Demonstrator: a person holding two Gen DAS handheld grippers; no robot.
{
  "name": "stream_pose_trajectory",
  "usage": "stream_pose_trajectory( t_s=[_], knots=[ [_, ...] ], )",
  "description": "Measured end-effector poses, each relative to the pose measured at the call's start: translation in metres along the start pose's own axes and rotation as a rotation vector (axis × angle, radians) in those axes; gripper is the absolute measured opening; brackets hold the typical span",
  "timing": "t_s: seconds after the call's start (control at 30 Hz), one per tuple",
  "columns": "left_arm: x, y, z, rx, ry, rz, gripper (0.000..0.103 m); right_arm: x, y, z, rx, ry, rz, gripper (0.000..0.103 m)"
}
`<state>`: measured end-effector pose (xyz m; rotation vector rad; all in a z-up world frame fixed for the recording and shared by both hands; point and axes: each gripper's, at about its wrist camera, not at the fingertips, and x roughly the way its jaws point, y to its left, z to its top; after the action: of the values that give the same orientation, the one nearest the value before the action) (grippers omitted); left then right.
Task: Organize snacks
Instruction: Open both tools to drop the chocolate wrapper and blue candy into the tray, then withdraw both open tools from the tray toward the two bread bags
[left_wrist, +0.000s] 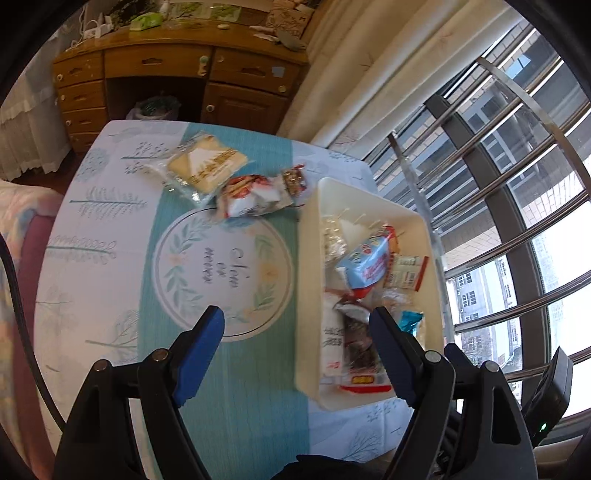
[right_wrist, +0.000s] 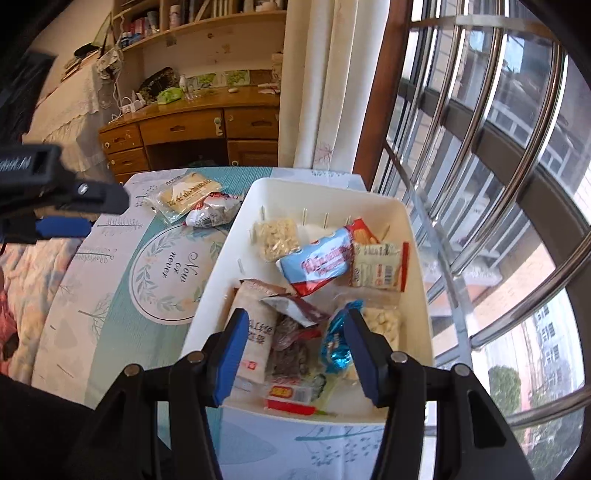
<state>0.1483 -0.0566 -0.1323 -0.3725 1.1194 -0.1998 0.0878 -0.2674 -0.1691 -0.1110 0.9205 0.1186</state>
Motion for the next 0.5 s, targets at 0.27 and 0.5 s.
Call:
stream_pose_trajectory(
  t_s=[0.27,0.5],
  knots=[
    [-0.023,0.065,-0.001,0.001,0.034,0.040,0.080,0.006,0.042,-0.004,0.137,0.075,0.050,0.054],
    [-0.043,0.113,0.011,0.073,0.056,0.056,0.080,0.010,0.085,0.003,0.213,0.062,0.055,0.054]
  ],
)
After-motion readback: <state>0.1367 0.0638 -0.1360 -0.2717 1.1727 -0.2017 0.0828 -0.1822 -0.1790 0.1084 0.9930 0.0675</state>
